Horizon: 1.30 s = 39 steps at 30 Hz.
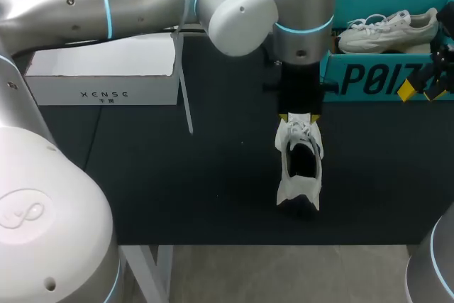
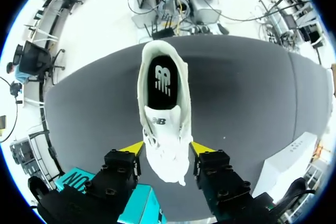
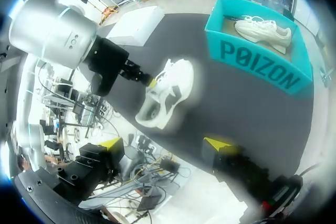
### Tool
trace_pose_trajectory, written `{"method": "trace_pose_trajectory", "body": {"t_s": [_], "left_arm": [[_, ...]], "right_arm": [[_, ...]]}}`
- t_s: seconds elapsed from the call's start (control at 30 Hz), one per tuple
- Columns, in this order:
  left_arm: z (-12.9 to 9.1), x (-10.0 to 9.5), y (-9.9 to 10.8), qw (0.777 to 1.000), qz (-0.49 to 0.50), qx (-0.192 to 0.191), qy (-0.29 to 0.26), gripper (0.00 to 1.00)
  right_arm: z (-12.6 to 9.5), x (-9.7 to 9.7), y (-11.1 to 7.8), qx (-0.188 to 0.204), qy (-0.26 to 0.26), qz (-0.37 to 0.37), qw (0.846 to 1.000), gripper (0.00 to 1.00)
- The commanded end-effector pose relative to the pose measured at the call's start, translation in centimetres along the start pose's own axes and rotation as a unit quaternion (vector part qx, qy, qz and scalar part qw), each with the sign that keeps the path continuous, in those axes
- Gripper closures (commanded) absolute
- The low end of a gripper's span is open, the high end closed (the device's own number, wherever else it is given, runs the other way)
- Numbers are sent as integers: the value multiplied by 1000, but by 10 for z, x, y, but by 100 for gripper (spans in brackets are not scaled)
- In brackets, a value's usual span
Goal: Take the shoe out of the shoebox, open the shoe tongue, remove and reinsert the insole, then place the shoe into the shoebox
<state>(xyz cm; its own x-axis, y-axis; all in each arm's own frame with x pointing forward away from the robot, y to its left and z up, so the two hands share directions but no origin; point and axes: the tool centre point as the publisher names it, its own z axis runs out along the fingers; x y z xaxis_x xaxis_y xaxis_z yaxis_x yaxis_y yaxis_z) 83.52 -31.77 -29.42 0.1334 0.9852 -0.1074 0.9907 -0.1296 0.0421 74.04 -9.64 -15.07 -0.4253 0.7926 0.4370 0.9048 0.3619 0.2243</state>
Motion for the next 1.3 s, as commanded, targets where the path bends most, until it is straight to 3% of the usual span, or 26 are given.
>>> {"method": "trace_pose_trajectory", "body": {"t_s": [0.03,0.33,0.47,0.57,0.73,0.77,0.8,1.3], "left_arm": [[18,-3,-6,1000,2,11,-5,100],[36,-1,-28,999,0,35,-2,100],[27,4,-30,999,-20,33,3,100],[14,12,-26,997,-70,19,17,100],[8,34,-29,975,-203,63,58,100],[10,39,-32,966,-233,88,64,82],[10,39,-32,966,-233,88,64,0],[10,39,-32,966,-233,88,64,0]], "right_arm": [[0,-1,2,3,0,1,1000,0],[0,-1,2,3,0,1,1000,0],[0,-1,2,3,0,1,1000,0],[0,-1,2,3,0,1,1000,0],[0,-1,2,3,0,1,1000,0],[0,-1,2,3,0,1,1000,0],[0,-1,2,3,0,1,1000,0],[0,-1,2,3,0,1,1000,0]]}}
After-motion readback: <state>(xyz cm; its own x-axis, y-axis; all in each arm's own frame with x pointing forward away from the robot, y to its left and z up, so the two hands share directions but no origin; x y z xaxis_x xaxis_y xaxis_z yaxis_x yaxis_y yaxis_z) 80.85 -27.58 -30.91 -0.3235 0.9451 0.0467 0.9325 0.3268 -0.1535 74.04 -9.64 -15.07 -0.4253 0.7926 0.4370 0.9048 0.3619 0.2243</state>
